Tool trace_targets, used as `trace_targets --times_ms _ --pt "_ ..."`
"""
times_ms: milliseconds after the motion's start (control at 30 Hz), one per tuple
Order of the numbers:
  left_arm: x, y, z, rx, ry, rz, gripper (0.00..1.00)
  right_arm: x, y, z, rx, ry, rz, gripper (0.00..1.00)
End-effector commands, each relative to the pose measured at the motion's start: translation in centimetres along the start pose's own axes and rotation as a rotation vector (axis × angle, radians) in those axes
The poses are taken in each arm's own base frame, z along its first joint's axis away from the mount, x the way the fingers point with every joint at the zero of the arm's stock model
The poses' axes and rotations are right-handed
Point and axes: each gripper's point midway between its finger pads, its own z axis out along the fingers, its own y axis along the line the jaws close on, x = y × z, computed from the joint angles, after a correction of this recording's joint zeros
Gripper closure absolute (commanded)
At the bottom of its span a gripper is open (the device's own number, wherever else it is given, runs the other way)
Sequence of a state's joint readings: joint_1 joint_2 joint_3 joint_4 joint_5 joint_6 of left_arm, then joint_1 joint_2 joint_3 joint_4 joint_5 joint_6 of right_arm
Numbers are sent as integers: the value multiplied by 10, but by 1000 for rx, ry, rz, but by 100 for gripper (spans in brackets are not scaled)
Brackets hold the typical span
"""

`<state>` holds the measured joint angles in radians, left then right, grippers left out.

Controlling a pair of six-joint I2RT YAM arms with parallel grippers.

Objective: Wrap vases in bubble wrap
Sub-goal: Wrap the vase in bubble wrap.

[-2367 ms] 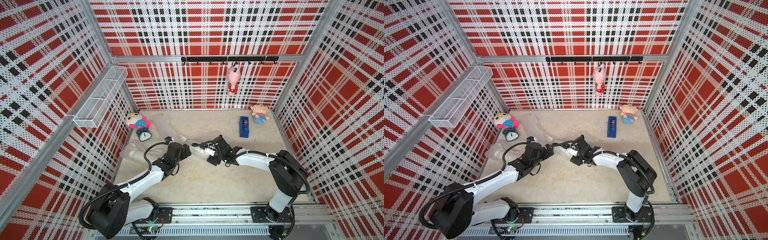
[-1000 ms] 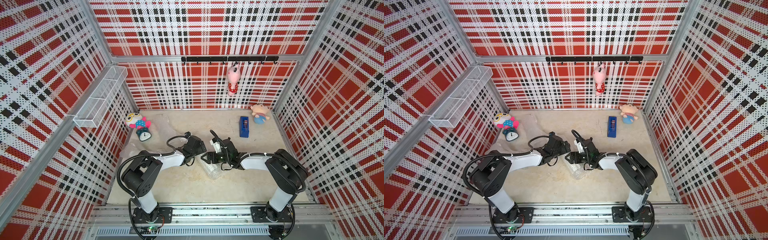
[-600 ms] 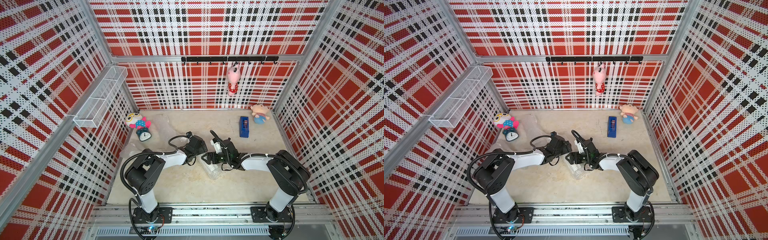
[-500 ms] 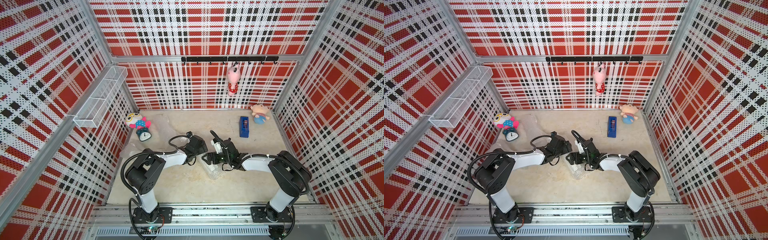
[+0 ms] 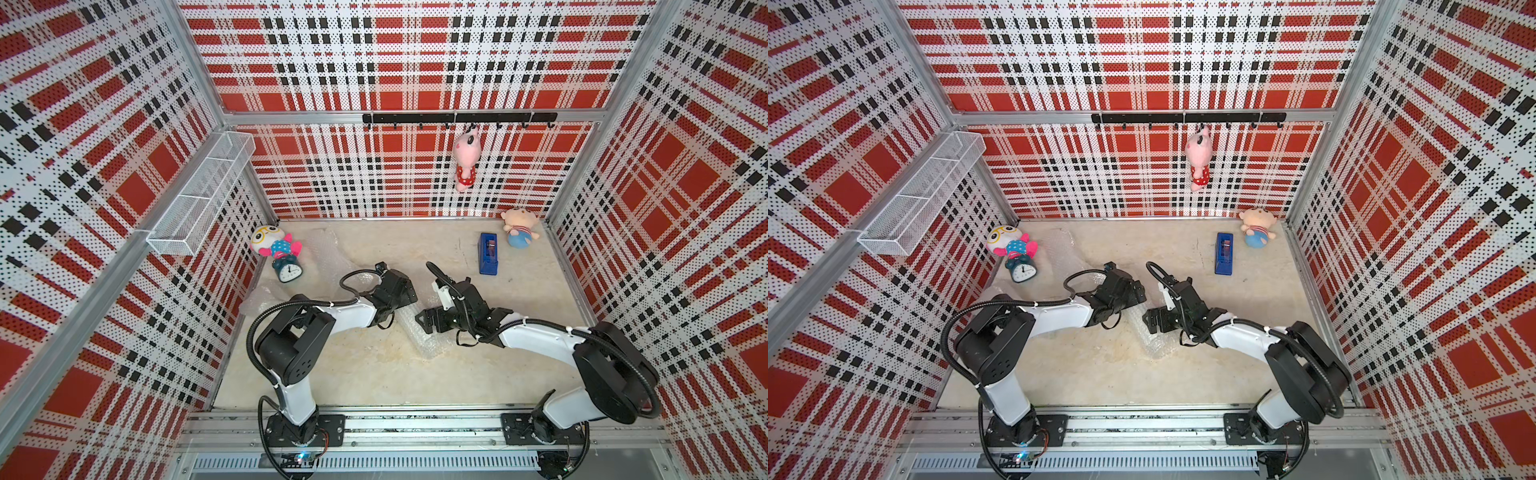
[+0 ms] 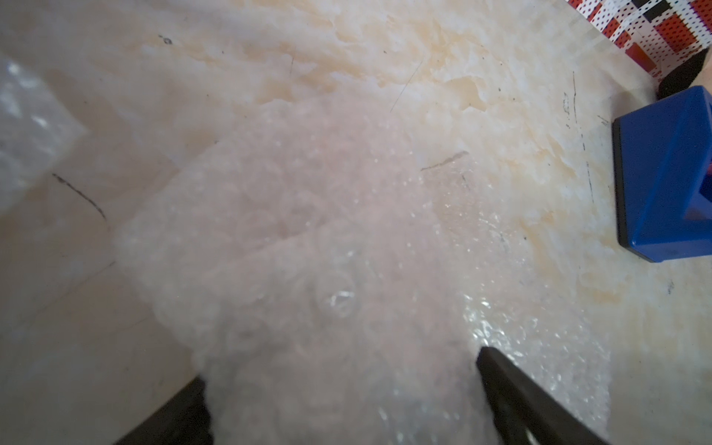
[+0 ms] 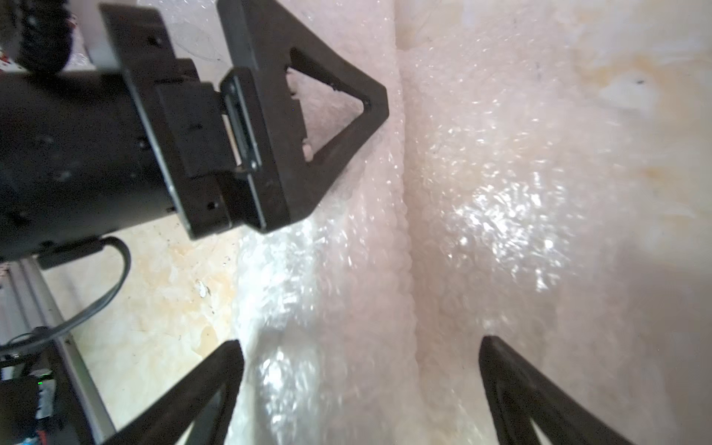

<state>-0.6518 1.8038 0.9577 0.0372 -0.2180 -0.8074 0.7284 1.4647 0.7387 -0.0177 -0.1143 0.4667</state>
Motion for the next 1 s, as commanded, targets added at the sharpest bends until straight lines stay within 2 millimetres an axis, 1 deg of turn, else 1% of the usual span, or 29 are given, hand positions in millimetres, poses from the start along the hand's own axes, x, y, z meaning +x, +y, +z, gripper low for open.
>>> trace_targets --times_ms 0,67,167,300,400,533,733,800,900,967 --pt "29 22 12 -83 94 47 4 9 -4 -12 123 11 -83 1" --pt "29 19 13 -80 96 48 4 10 3 -13 144 0 -118 1" --pt "29 14 14 -78 95 54 4 6 15 -14 141 -38 -146 1" --pt "29 12 16 -75 99 56 4 4 19 -10 166 -57 -155 1" --pt "29 10 16 -73 102 54 4 8 15 0 203 -43 -165 0" --pt "29 8 17 -65 108 51 4 14 16 10 198 -28 -166 1" --pt "28 3 19 -48 114 47 3 23 12 14 194 -24 -118 7" --pt "25 0 19 -41 110 43 3 29 10 14 176 -19 -81 9" --pt "20 -7 18 -26 105 44 0 39 4 14 124 -14 30 14" --pt "12 -16 16 -6 96 47 2 43 0 12 92 -21 93 17"
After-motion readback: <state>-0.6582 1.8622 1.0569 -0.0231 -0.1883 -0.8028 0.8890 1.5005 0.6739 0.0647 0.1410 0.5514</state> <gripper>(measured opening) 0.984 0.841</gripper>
